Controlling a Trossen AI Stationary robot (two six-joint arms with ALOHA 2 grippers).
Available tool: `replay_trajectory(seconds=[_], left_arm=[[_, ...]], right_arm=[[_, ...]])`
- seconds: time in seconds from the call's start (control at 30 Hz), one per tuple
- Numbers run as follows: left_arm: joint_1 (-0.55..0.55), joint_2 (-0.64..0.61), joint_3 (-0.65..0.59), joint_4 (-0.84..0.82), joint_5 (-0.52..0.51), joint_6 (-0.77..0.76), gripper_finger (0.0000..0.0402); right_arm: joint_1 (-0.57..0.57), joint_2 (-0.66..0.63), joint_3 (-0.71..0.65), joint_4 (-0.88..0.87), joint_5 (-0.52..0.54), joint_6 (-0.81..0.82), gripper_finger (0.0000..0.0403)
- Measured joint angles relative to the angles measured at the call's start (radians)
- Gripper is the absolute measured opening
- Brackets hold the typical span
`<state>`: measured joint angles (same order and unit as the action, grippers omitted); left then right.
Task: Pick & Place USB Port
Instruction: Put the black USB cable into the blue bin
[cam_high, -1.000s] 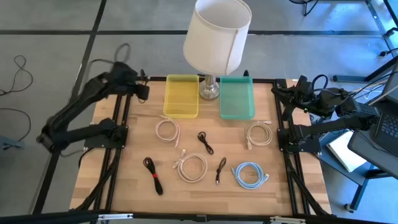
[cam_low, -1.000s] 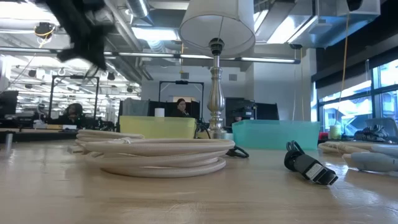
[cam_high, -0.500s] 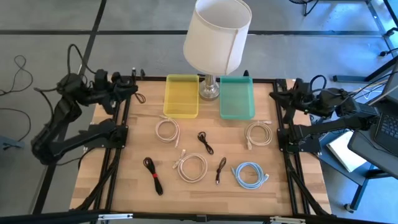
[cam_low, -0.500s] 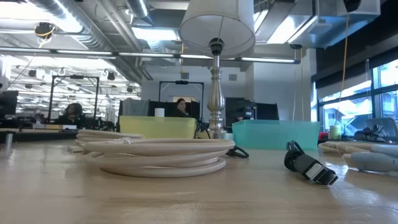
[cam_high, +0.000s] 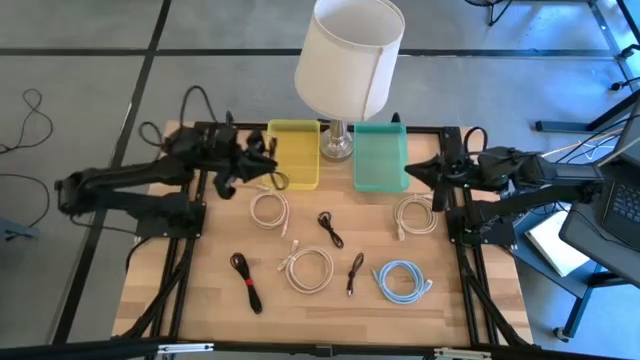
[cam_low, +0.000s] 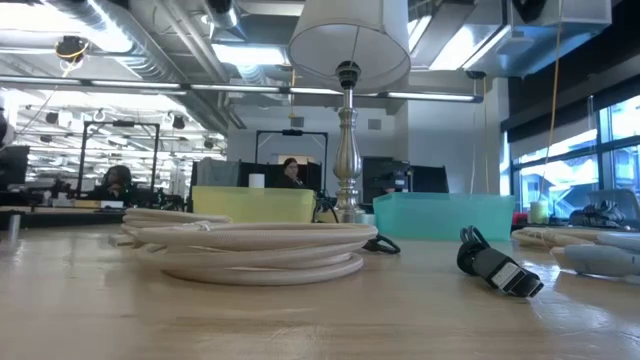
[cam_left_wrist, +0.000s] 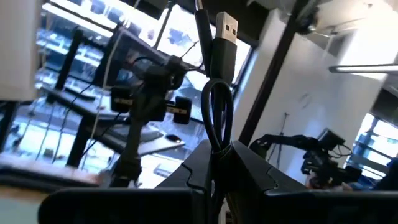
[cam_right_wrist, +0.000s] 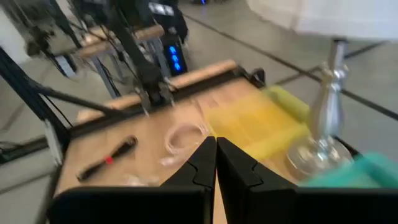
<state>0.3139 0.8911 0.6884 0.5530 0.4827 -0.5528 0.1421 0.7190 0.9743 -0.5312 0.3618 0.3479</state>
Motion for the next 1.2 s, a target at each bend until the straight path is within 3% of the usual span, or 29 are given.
replay_trajectory(seconds=[0.13, 0.43, 0.73, 0.87, 1.0, 1.2], left_arm=[[-0.016, 0.123, 0.0, 0.105, 0.008, 0.0, 0.0031], [-0.018, 0.302, 0.089, 0.124, 0.073, 0.017, 0.0031], [-0.082, 0.375, 0.105, 0.122, 0.053, 0.017, 0.0031], [-0.134, 0.377, 0.106, 0.124, 0.011, 0.103, 0.0031], [-0.15, 0.379, 0.106, 0.106, 0.012, 0.154, 0.0031], [-0.142, 0.397, 0.108, 0.102, 0.033, 0.164, 0.0031]], right_arm=[[0.005, 0.061, 0.0, 0.164, -0.024, -0.078, 0.0016], [0.005, 0.268, 0.0, 0.42, -0.104, -0.125, 0.0016], [0.005, 0.455, 0.0, 0.655, -0.174, -0.146, 0.0016], [0.004, 0.489, 0.0, 0.766, -0.198, -0.17, 0.002], [0.004, 0.533, 0.0, 0.817, -0.198, -0.184, 0.0048], [0.004, 0.606, 0.02, 0.899, -0.198, -0.171, 0.012]])
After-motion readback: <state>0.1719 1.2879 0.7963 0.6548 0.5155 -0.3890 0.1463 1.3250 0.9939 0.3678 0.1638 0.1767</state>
